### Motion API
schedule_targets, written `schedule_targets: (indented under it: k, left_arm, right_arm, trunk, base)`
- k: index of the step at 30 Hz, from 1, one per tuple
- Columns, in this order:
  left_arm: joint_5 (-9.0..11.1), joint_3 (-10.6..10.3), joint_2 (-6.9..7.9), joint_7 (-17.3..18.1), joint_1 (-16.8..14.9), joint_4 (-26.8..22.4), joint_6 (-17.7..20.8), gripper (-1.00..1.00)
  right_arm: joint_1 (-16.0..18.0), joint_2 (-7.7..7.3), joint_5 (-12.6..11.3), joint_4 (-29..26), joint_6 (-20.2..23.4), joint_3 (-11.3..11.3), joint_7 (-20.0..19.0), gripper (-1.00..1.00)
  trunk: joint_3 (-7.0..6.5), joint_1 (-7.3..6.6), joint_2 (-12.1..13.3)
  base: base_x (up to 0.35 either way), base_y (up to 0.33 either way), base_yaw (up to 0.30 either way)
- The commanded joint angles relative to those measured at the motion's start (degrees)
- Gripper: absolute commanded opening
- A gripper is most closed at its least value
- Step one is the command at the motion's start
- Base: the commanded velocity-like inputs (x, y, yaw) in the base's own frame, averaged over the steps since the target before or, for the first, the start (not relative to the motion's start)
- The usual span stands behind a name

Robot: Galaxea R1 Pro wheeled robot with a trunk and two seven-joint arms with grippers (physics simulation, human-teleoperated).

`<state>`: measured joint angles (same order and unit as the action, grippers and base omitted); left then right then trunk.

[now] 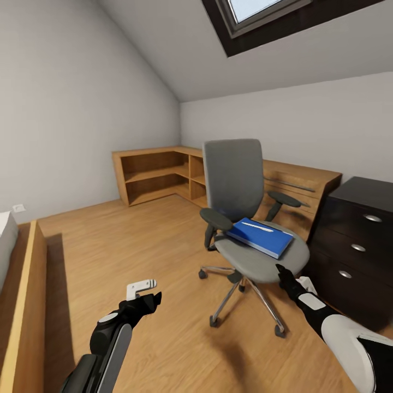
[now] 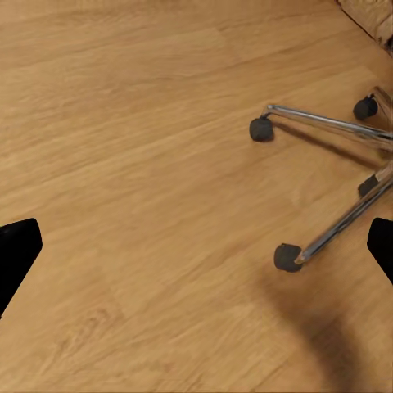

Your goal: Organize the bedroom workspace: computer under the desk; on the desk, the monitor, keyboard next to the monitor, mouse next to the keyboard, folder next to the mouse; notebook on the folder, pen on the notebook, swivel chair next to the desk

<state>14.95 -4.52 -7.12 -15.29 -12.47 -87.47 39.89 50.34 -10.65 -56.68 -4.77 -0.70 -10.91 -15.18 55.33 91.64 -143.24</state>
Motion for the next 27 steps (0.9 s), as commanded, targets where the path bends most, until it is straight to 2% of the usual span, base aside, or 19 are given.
schedule_targets:
  k: [1, 27]
  left_arm:
    - [0.6, -0.1, 0.0, -0.5, 0.0, 0.0, 0.2, 1.0]
    - [0.7, -0.1, -0.09, -0.5, 0.0, 0.0, 0.1, 1.0]
  right_arm:
    - [0.0, 0.04, 0.2, 0.6, -0.1, 0.6, -0.1, 1.0]
    - [0.0, 0.09, 0.2, 0.6, -0.2, 0.7, -0.1, 1.0]
  trunk:
    - [0.07, 0.04, 0.0]
    - [0.07, 0.04, 0.0]
  base:
    - [0.316, 0.0, 0.0]
    - [0.319, 0.021, 0.0]
